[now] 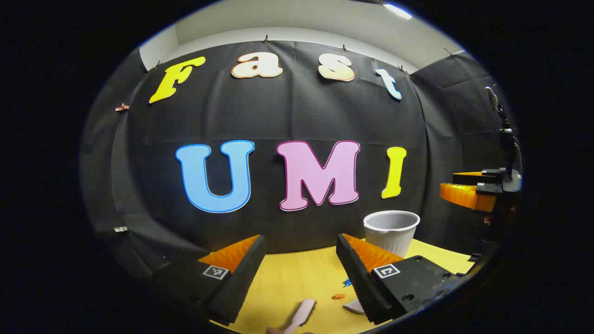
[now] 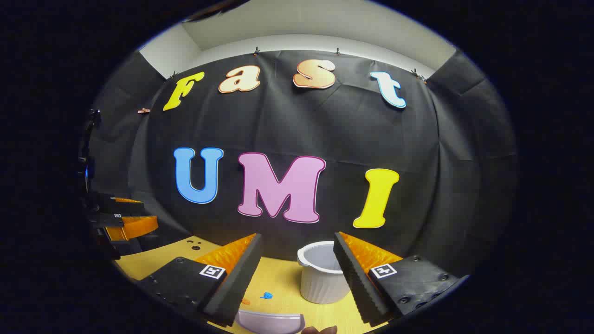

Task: Pick up the small broom and dustpan from the desktop, sweep the trash into the dustpan with the broom, and then empty the trash into the garbage bin.

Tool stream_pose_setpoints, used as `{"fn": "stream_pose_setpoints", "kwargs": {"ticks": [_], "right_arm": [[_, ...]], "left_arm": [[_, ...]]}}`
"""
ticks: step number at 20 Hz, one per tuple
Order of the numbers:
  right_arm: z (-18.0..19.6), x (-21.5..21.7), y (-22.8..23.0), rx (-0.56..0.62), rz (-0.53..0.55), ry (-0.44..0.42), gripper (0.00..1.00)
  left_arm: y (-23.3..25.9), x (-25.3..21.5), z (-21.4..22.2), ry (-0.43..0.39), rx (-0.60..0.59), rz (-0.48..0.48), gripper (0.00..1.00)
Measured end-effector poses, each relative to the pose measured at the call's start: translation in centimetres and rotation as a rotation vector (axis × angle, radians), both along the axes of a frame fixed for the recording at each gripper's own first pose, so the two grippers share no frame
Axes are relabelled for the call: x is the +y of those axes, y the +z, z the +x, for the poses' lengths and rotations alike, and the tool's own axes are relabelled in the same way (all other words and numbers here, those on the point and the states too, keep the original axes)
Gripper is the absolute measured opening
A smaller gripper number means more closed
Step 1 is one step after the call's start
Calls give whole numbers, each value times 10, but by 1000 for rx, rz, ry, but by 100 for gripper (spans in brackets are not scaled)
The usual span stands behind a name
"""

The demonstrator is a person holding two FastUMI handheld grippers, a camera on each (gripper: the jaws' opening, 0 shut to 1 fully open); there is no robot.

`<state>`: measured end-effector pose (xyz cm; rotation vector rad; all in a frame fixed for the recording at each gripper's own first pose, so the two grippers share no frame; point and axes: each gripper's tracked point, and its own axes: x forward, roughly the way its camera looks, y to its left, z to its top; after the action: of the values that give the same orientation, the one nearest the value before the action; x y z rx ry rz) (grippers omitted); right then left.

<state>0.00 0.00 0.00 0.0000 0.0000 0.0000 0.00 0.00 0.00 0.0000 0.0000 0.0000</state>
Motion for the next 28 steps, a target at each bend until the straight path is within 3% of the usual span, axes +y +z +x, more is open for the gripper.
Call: {"fn": "stream_pose_setpoints", "kwargs": {"ticks": [16, 22, 28], "right_arm": [[2, 6, -13, 60, -16, 17, 97], [-50, 20, -82, 350, -56, 103, 98], [-115, 30, -176, 693, -57, 108, 98]], "left_arm": [[-15, 8, 11, 25, 52, -20, 97], [-30, 9, 8, 15, 72, -17, 98], [-48, 15, 5, 2, 110, -41, 98]]}}
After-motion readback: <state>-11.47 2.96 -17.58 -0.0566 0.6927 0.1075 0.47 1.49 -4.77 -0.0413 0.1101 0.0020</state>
